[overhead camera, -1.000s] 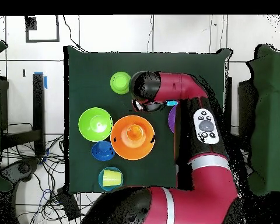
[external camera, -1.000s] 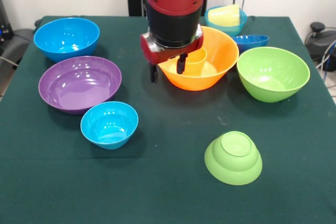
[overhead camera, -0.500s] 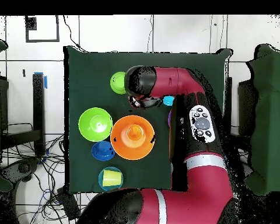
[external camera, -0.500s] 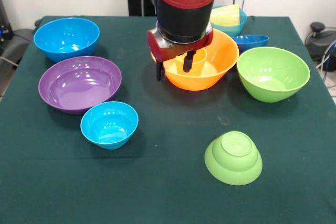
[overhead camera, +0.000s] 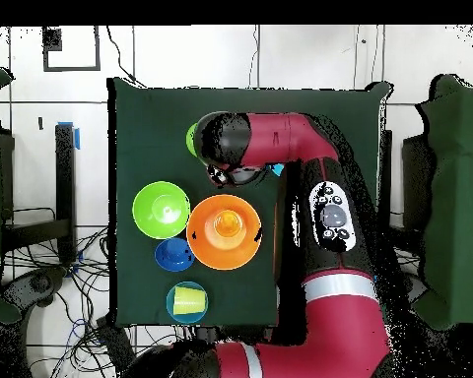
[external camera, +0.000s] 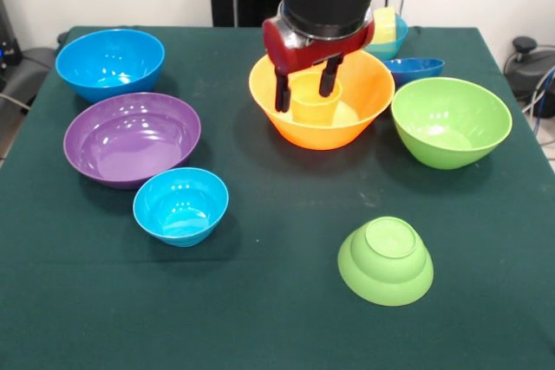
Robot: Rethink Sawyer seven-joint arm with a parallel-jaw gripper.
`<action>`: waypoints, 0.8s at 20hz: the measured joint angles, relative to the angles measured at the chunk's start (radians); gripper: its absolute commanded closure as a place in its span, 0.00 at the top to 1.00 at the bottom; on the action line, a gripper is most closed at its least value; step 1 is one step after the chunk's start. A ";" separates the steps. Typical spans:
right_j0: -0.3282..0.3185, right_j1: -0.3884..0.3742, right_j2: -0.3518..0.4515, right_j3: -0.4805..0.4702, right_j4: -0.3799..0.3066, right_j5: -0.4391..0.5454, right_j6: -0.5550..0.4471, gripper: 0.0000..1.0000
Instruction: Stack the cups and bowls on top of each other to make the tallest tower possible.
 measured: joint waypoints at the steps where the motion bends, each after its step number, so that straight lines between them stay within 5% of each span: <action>1: 0.001 -0.006 0.000 0.008 0.001 0.000 0.000 1.00; 16: 0.011 -0.060 -0.001 0.149 0.010 -0.071 0.000 1.00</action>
